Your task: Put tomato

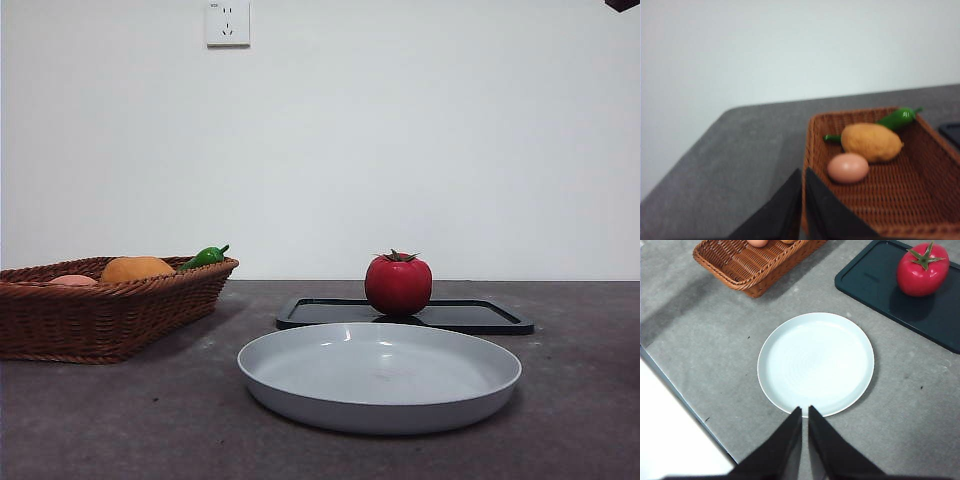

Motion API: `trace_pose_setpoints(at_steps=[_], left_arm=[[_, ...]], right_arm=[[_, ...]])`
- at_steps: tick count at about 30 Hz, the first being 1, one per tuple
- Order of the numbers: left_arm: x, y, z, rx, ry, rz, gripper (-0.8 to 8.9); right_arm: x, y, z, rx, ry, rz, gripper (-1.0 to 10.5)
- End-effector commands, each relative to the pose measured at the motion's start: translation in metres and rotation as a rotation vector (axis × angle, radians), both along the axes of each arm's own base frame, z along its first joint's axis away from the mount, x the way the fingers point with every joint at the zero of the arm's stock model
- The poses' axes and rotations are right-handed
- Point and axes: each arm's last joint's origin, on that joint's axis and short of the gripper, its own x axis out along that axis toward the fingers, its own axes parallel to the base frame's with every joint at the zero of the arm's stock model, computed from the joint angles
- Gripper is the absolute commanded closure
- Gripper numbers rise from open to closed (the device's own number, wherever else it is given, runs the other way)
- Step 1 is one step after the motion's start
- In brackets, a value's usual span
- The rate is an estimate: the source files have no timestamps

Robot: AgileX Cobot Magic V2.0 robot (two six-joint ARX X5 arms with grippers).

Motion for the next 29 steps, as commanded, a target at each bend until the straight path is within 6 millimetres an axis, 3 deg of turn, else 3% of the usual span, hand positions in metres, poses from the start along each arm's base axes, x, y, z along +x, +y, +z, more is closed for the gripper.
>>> trace_pose_setpoints(at_steps=[1, 15, 29], left_arm=[[-0.001, 0.000, -0.006, -0.006, 0.016, 0.006, 8.05], [-0.005, 0.000, -0.027, -0.019, 0.192, 0.006, 8.05], [-0.005, 0.000, -0.027, -0.021, 0.194, 0.007, 8.05]], right_arm=[[0.001, 0.001, 0.003, 0.014, -0.007, 0.001, 9.4], [0.001, 0.001, 0.003, 0.014, -0.007, 0.001, 9.4], [0.001, 0.001, 0.003, 0.014, -0.007, 0.001, 9.4]])
